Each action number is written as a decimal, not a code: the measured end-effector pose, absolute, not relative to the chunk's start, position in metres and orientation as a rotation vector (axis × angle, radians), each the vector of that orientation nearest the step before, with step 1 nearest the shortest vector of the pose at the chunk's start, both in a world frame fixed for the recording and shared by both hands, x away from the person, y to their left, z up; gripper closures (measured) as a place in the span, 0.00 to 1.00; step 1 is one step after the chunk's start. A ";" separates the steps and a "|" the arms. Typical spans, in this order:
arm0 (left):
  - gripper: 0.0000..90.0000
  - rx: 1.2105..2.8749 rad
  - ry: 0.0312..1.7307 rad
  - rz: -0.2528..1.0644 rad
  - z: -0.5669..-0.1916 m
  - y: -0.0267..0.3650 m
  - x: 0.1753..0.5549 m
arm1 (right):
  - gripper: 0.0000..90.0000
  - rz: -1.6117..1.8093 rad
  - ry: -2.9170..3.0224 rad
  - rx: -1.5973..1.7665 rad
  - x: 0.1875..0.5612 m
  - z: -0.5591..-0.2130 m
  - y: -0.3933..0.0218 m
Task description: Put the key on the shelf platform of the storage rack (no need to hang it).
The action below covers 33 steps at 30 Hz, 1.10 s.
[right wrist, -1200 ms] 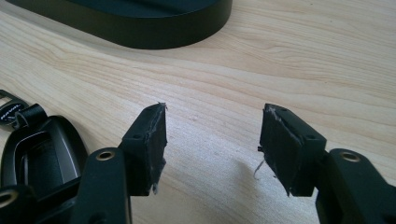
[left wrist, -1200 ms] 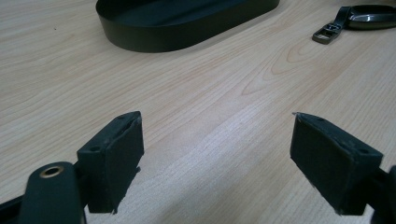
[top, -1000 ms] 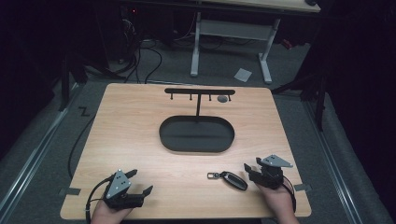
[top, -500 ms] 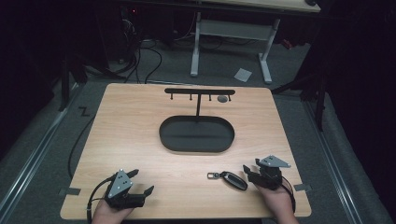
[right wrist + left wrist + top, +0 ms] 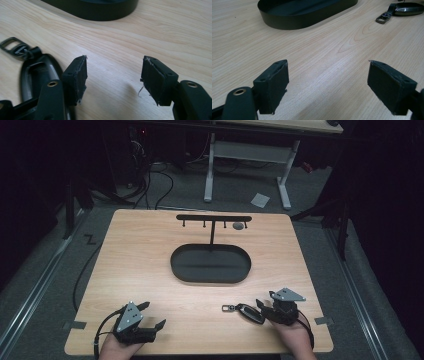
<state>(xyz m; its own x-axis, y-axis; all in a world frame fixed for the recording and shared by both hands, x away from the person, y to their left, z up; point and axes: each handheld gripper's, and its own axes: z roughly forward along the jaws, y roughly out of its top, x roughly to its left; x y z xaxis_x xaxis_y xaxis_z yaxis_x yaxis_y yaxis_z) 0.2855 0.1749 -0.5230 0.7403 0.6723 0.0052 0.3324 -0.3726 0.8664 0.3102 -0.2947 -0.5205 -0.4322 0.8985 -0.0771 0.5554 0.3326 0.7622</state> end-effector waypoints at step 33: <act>0.20 1.983 0.764 0.440 -0.523 0.176 0.287 | 0.32 0.888 2.325 1.088 0.297 -0.508 -0.255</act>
